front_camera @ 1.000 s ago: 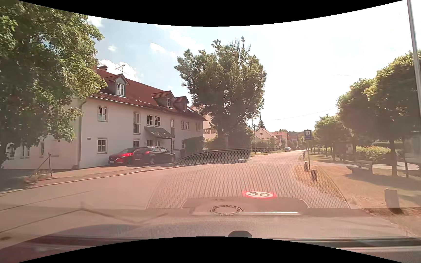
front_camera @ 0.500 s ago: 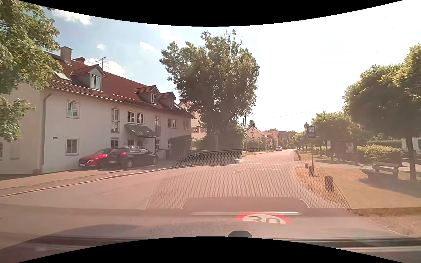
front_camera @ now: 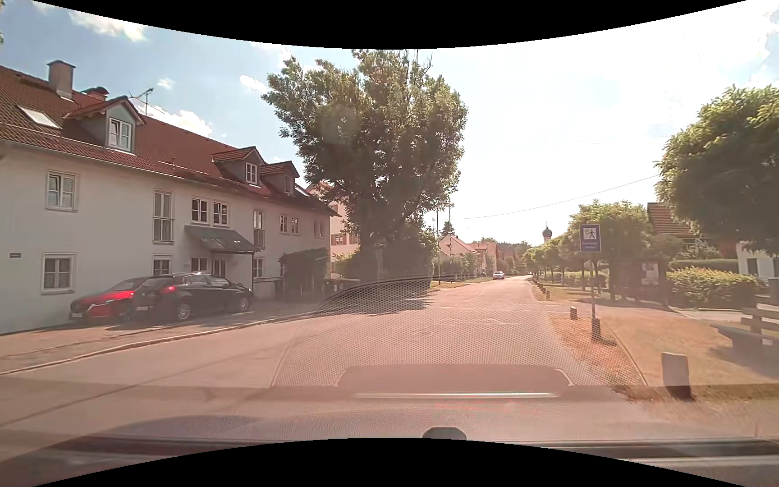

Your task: Follow the waypoints while adhering to traffic rules and regulations

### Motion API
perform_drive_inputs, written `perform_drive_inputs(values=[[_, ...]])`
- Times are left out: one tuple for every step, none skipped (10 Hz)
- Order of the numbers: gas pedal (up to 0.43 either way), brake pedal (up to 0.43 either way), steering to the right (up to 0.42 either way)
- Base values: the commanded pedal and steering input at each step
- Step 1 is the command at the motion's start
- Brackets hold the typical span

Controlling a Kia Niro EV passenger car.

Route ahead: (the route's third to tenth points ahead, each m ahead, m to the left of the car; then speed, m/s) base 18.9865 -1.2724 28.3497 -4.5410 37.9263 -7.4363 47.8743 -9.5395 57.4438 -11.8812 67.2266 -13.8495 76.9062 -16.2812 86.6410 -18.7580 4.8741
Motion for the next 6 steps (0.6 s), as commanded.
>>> perform_drive_inputs(values=[[0.118, 0.000, 0.084], [0.118, 0.000, 0.089], [0.118, 0.000, 0.095], [0.118, 0.000, 0.096], [0.118, 0.000, 0.096], [0.118, 0.000, 0.094]])
